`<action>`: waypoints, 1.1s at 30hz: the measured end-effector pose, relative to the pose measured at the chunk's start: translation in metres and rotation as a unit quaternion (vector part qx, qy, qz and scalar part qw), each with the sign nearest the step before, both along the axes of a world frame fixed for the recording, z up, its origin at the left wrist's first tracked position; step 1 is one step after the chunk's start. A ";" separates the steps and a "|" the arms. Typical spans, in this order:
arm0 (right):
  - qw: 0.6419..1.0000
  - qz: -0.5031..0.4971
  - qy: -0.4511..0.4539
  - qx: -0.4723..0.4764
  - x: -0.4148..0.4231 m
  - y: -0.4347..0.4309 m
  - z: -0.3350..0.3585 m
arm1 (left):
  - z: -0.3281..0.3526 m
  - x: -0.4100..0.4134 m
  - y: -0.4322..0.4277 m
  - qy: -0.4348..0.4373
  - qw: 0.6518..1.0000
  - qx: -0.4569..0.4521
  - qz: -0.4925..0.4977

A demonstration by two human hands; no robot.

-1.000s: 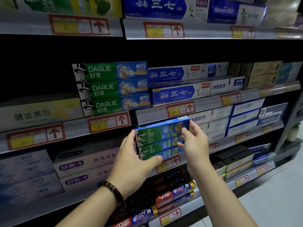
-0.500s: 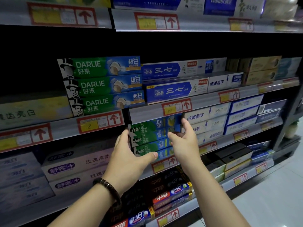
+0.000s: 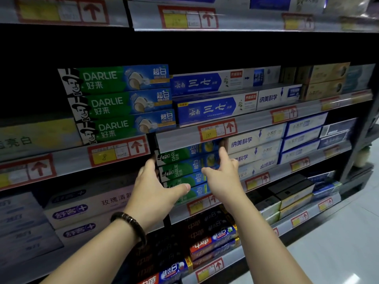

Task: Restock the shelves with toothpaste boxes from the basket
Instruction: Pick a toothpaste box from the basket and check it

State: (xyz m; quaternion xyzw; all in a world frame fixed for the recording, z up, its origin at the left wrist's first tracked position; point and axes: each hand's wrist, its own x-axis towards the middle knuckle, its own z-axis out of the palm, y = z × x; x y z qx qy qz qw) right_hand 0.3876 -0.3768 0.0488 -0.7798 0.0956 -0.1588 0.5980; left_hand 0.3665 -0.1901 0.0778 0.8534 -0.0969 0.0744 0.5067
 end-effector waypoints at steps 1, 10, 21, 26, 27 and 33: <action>1.000 0.003 0.007 0.001 -0.001 0.001 0.000 | 0.000 0.001 0.000 0.002 1.000 0.005 0.001; 1.000 0.005 0.004 0.012 0.003 0.006 0.002 | 0.003 0.001 0.001 0.009 1.000 0.019 0.009; 1.000 -0.016 -0.008 0.011 0.002 0.009 -0.005 | 0.000 0.000 -0.001 0.021 1.000 0.017 0.005; 1.000 -0.011 -0.008 0.006 0.002 0.009 -0.008 | 0.000 0.002 0.002 0.021 1.000 0.004 -0.001; 1.000 -0.012 -0.005 0.000 0.003 0.010 -0.008 | 0.000 0.003 0.002 0.024 1.000 0.005 -0.001; 1.000 -0.024 -0.006 -0.019 0.002 0.017 -0.013 | -0.001 0.003 0.000 0.020 1.000 0.010 0.007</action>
